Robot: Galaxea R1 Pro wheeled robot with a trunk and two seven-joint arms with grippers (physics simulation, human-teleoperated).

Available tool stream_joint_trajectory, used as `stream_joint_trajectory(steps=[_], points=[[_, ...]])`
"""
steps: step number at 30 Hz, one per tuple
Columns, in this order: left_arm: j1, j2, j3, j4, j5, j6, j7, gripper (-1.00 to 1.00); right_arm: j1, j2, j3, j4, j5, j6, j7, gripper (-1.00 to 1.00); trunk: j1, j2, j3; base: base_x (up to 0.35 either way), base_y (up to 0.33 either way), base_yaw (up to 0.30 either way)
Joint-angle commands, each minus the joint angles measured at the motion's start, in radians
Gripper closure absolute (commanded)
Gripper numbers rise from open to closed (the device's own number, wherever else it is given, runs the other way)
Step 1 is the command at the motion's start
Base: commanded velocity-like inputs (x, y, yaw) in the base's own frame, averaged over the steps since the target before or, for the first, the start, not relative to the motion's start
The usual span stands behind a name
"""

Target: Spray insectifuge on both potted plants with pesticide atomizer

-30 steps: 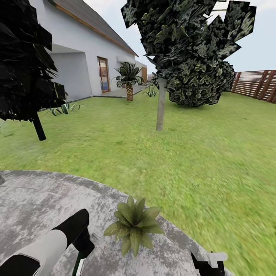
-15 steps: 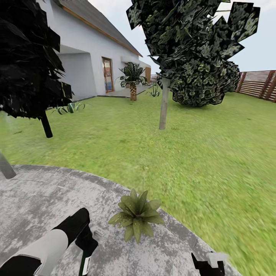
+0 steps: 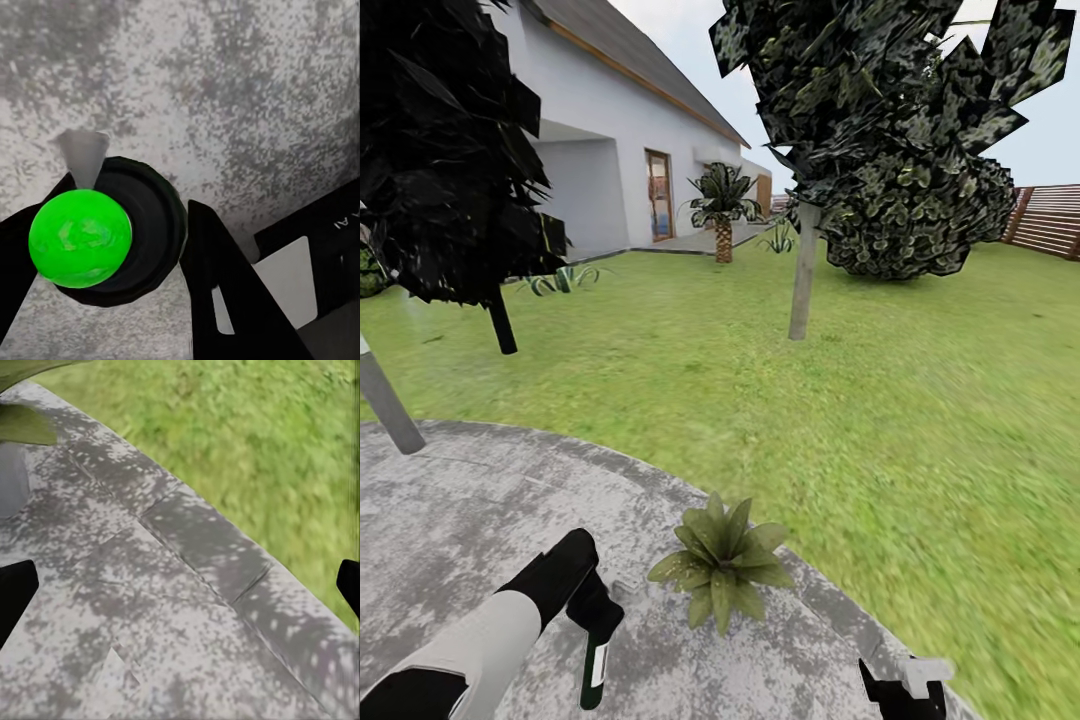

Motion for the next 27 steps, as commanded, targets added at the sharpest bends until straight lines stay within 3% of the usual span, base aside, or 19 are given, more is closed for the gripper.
stream_joint_trajectory(steps=[1,14,16,18,27], points=[[0.0,0.0,-0.003,-0.003,-0.01,0.003,-0.01,1.0,-0.001,0.0,0.006,0.001,-0.011,-0.002,0.005,-1.0,0.0,0.0,-0.001,0.0,-0.269,0.0],[0.0,0.001,-0.003,-0.004,-0.011,0.004,-0.008,1.0,-0.001,0.0,0.006,0.001,-0.011,-0.002,0.005,-1.0,0.0,0.0,0.007,0.001,-0.272,0.121],[0.0,0.001,0.03,-0.004,-0.011,0.005,-0.005,1.0,-0.001,0.0,0.006,0.001,-0.011,-0.002,0.005,-1.0,0.0,0.0,0.007,0.112,-0.27,0.018],[0.0,0.002,0.031,-0.004,-0.011,0.005,-0.004,1.0,-0.001,0.0,0.006,0.001,-0.011,-0.002,0.005,-1.0,0.0,0.0,0.007,0.158,-0.255,0.001],[0.001,-0.001,0.026,0.013,-0.01,0.004,-0.004,1.0,-0.001,0.0,0.006,0.001,-0.011,-0.002,0.005,-1.0,0.0,0.0,0.009,0.011,-0.011,0.136]])
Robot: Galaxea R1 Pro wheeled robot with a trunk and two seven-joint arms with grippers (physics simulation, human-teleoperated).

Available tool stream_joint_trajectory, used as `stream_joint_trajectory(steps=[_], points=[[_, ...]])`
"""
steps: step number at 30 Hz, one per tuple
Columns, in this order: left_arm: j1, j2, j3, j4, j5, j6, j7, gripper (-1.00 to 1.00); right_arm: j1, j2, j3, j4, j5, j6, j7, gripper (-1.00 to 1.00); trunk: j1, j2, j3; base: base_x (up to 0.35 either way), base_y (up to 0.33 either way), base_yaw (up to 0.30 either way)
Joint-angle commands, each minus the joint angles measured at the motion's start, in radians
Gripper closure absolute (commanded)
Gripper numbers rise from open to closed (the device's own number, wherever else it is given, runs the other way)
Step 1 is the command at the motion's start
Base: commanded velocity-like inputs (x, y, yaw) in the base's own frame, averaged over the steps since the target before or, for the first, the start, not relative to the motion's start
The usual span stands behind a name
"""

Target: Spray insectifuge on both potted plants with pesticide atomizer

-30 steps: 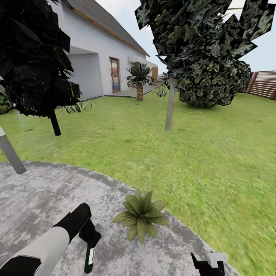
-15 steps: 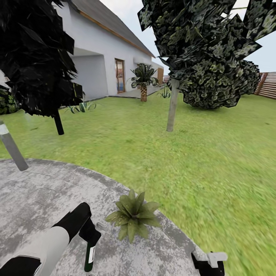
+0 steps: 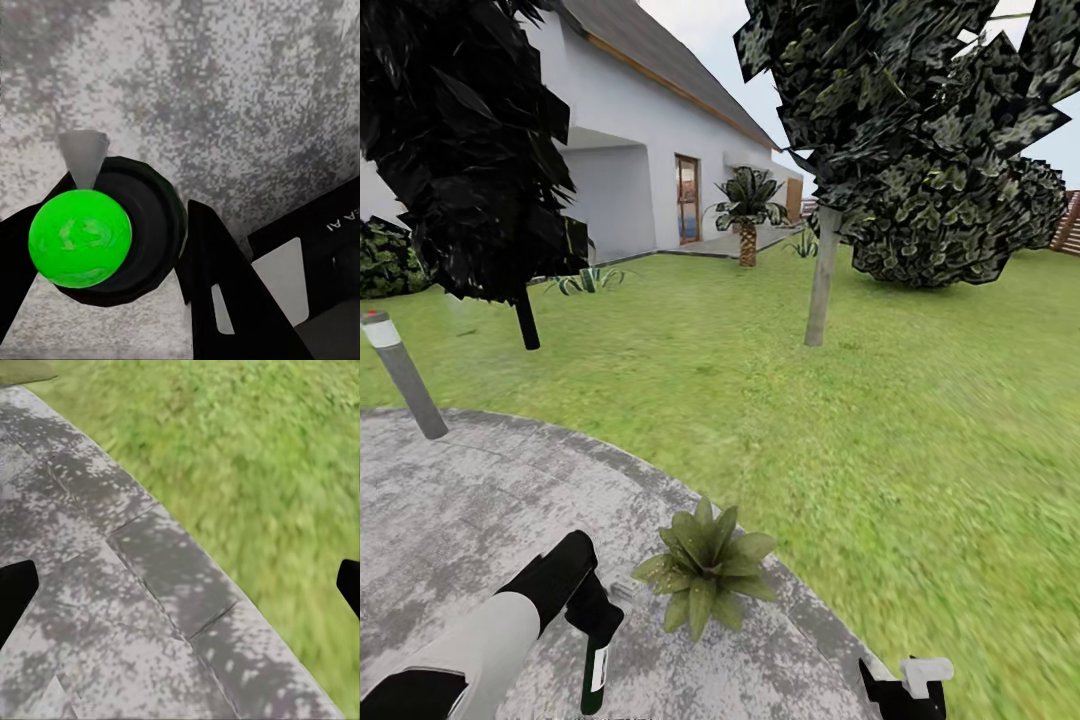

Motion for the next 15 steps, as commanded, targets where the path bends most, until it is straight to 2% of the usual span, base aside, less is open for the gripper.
stream_joint_trajectory(steps=[1,7,10,12,14,15], points=[[0.0,0.0,-0.004,-0.001,-0.008,0.002,-0.01,1.0,-0.001,0.0,0.006,0.001,-0.011,-0.003,0.005,-1.0,0.0,0.0,0.0,0.0,0.0,0.258],[0.0,0.001,-0.003,0.004,-0.007,0.002,-0.01,1.0,-0.001,-0.003,0.007,0.002,-0.009,-0.003,0.008,-1.0,0.0,0.0,0.0,0.006,-0.001,0.075],[0.0,0.0,-0.002,-0.004,-0.008,0.002,-0.01,1.0,-0.001,-0.009,0.007,0.002,-0.009,-0.003,0.007,-1.0,0.0,0.0,0.0,0.066,-0.199,0.002],[0.0,0.0,-0.002,-0.006,-0.008,0.002,-0.01,1.0,-0.001,-0.009,0.007,0.002,-0.009,-0.003,0.006,-1.0,0.0,0.0,0.0,-0.119,-0.234,0.0],[0.0,-0.006,-0.001,-0.007,-0.008,0.002,-0.01,1.0,-0.001,-0.006,0.008,0.002,-0.009,-0.002,0.005,-1.0,0.0,0.0,0.0,-0.182,-0.195,0.0],[0.0,-0.018,-0.001,-0.002,-0.009,0.002,-0.01,1.0,-0.001,-0.004,0.008,0.002,-0.009,-0.002,0.005,-1.0,0.0,0.0,0.0,-0.083,-0.163,0.0]])
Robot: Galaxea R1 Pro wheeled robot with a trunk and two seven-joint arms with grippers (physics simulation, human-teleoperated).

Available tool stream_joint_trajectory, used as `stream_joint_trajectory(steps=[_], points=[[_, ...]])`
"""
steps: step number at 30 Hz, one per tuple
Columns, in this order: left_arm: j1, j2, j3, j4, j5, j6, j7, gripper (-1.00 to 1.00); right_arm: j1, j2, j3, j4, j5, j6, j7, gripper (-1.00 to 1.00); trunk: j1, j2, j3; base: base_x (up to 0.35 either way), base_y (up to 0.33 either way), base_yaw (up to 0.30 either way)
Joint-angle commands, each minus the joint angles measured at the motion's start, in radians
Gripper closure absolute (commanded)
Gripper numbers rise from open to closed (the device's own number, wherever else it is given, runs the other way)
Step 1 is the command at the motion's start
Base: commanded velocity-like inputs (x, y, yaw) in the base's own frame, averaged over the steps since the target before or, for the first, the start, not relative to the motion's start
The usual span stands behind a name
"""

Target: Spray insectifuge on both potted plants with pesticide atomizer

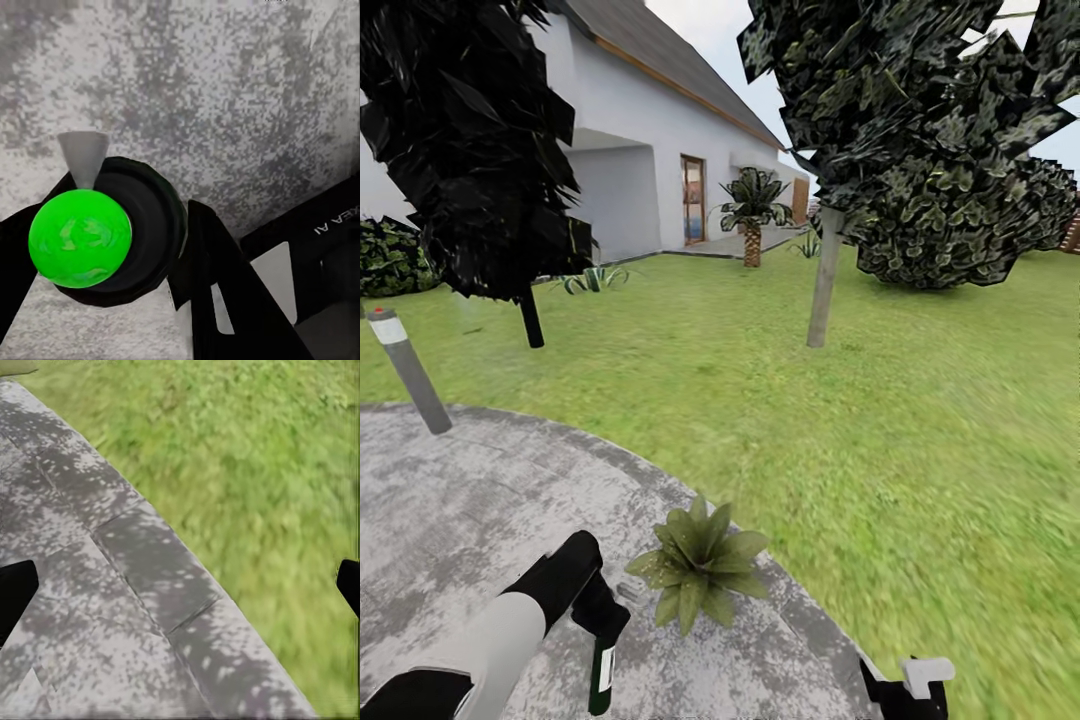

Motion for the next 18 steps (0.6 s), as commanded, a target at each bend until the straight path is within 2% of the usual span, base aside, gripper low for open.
stream_joint_trajectory(steps=[1,9,18], points=[[0.0,-0.004,-0.005,0.004,-0.013,0.0,-0.01,1.0,-0.001,0.001,0.006,0.001,-0.01,-0.003,0.005,-1.0,0.0,0.0,-0.001,-0.002,-0.179,0.132],[0.0,-0.01,-0.006,0.006,-0.013,0.0,-0.009,1.0,-0.001,0.002,0.006,0.002,-0.01,-0.002,0.005,-1.0,0.0,0.0,-0.001,0.106,-0.242,0.256],[0.032,-0.011,-0.008,0.008,-0.013,-0.001,-0.009,1.0,-0.001,0.002,0.006,0.008,-0.011,-0.002,0.005,-1.0,0.0,0.0,-0.001,0.006,-0.03,0.035]])
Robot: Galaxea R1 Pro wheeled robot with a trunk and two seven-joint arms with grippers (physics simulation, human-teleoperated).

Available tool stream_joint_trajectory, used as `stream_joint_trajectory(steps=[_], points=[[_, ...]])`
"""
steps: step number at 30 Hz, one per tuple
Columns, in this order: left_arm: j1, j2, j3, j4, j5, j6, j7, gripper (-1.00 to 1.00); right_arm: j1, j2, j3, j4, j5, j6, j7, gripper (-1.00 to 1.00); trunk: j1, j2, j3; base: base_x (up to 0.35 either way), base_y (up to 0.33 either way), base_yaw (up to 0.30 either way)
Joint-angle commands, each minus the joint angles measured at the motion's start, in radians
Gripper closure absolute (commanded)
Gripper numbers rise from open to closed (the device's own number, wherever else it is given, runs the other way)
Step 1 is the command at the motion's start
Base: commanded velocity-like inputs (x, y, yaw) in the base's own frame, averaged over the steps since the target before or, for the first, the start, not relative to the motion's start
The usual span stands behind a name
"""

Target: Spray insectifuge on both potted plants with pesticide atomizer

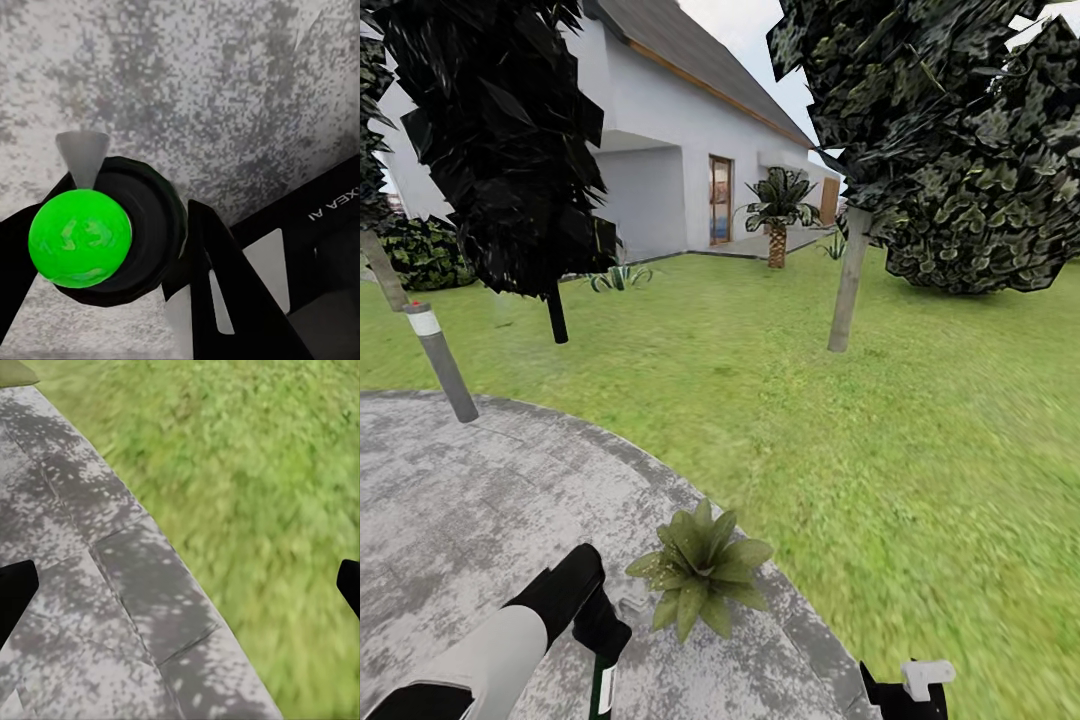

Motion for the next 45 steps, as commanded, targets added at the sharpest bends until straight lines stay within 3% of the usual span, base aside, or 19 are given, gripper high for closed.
stream_joint_trajectory(steps=[1,14,21,45], points=[[0.001,0.001,-0.004,-0.002,-0.007,0.002,-0.009,1.0,-0.001,0.0,0.006,0.001,-0.011,-0.003,0.005,-1.0,0.0,0.0,-0.001,0.0,0.0,0.0],[0.001,-0.012,-0.006,-0.024,-0.009,0.005,-0.011,1.0,-0.001,0.0,0.006,0.001,-0.011,-0.003,0.005,-1.0,0.0,0.0,-0.001,0.0,0.0,0.001],[0.002,-0.01,-0.003,-0.025,-0.009,0.005,-0.011,1.0,-0.001,0.0,0.006,0.001,-0.01,-0.003,0.006,-1.0,0.0,0.0,-0.001,0.0,-0.019,0.226],[0.002,-0.01,-0.007,-0.025,-0.01,0.005,-0.011,1.0,-0.001,0.0,0.006,0.001,-0.011,-0.003,0.005,-1.0,0.0,0.0,-0.001,0.01,-0.261,0.088]])
